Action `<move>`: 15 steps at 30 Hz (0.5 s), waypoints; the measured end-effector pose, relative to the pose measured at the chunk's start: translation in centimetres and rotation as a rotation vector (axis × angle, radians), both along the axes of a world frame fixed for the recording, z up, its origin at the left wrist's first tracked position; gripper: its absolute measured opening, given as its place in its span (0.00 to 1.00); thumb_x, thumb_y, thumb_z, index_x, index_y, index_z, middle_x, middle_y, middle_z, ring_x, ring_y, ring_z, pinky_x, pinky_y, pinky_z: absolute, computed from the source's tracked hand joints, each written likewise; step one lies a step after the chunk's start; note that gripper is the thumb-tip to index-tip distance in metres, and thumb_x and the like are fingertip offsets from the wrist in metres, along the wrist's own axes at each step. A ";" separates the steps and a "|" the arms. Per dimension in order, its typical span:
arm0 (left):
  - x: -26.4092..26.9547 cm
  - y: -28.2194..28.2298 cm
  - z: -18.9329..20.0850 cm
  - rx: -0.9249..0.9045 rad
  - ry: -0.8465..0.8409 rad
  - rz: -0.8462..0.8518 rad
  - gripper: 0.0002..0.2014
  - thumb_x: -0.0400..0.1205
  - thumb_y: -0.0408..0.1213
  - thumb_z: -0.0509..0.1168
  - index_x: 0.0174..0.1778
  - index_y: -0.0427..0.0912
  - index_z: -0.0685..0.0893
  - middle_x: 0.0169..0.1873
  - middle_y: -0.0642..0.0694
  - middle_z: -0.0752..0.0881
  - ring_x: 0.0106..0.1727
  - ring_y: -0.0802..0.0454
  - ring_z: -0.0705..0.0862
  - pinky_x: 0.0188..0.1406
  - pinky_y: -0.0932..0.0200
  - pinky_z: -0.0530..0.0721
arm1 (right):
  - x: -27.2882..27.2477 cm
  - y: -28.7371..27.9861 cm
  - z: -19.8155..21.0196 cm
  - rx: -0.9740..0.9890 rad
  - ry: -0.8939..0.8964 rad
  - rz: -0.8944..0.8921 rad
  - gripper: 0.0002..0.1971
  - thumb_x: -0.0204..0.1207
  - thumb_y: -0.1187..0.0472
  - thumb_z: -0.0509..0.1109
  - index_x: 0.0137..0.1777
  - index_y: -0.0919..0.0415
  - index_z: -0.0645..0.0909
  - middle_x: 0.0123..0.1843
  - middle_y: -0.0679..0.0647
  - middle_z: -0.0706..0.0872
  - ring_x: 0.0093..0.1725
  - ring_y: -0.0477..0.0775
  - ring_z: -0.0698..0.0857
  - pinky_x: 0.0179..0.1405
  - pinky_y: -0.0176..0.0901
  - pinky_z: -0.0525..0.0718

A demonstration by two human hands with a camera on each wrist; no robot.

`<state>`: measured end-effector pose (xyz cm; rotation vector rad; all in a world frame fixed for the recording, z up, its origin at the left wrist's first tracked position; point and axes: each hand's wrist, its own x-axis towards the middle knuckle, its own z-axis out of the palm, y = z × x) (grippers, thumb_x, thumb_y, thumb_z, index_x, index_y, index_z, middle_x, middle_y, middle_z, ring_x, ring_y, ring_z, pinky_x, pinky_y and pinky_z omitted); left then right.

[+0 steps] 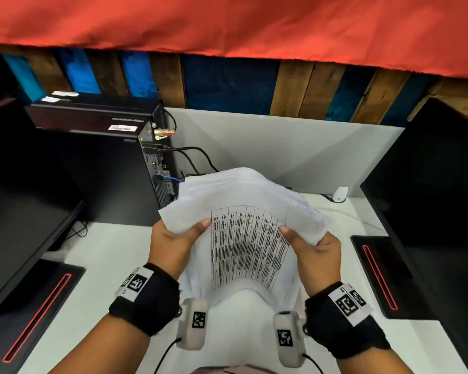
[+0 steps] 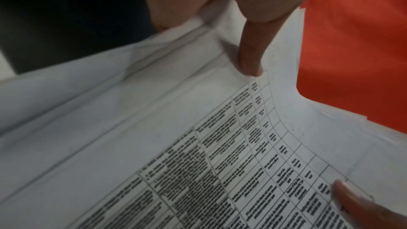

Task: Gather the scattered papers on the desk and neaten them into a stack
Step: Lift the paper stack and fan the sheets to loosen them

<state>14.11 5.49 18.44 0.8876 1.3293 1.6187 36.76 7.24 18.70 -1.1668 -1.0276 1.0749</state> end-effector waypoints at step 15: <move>1.3 0.9 4.0 0.227 0.090 0.175 0.22 0.66 0.43 0.78 0.51 0.35 0.85 0.43 0.46 0.90 0.42 0.59 0.89 0.40 0.67 0.85 | -0.9 -0.5 1.6 0.483 -0.815 -0.269 0.26 0.73 0.55 0.76 0.71 0.41 0.77 0.59 0.40 0.69 0.51 0.35 0.76 0.45 0.32 0.81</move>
